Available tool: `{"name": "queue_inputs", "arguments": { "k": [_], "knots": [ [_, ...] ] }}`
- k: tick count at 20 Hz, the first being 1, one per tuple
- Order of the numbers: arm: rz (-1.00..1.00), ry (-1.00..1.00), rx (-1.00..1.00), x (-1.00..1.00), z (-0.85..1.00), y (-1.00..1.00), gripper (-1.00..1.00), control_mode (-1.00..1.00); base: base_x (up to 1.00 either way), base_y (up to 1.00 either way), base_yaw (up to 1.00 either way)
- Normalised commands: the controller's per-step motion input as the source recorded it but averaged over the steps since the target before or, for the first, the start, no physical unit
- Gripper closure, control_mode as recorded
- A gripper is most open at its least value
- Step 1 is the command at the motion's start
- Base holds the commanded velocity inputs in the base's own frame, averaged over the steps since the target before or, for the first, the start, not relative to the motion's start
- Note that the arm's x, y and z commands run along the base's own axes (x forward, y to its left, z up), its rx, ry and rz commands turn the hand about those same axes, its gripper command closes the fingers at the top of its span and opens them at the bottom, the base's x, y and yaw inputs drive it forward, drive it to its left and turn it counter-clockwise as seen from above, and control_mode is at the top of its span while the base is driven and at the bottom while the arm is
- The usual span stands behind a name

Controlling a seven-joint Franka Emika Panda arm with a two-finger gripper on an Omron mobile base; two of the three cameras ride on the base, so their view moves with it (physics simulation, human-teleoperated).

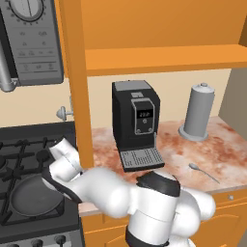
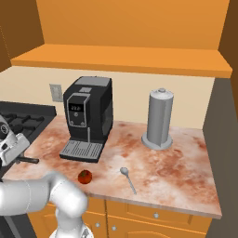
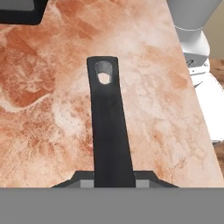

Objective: Pick the pan from the cabinet and place it on the stove. Then turn on the stove burner for the pan.

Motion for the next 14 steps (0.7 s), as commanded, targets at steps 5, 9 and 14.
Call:
{"name": "queue_inputs", "arguments": {
  "k": [5, 9, 14],
  "knots": [
    [-0.02, 0.01, -0.03, 0.14, -0.08, 0.05, 1.0, -1.0, 0.0, 0.0, 0.0],
    [-0.02, 0.0, -0.03, 0.2, -0.14, 0.03, 1.0, -1.0, 0.0, 0.0, 0.0],
    [-0.06, 0.0, -0.03, 0.22, -0.21, 0.03, 1.0, -1.0, 0.0, 0.0, 0.0]
  ]
}}
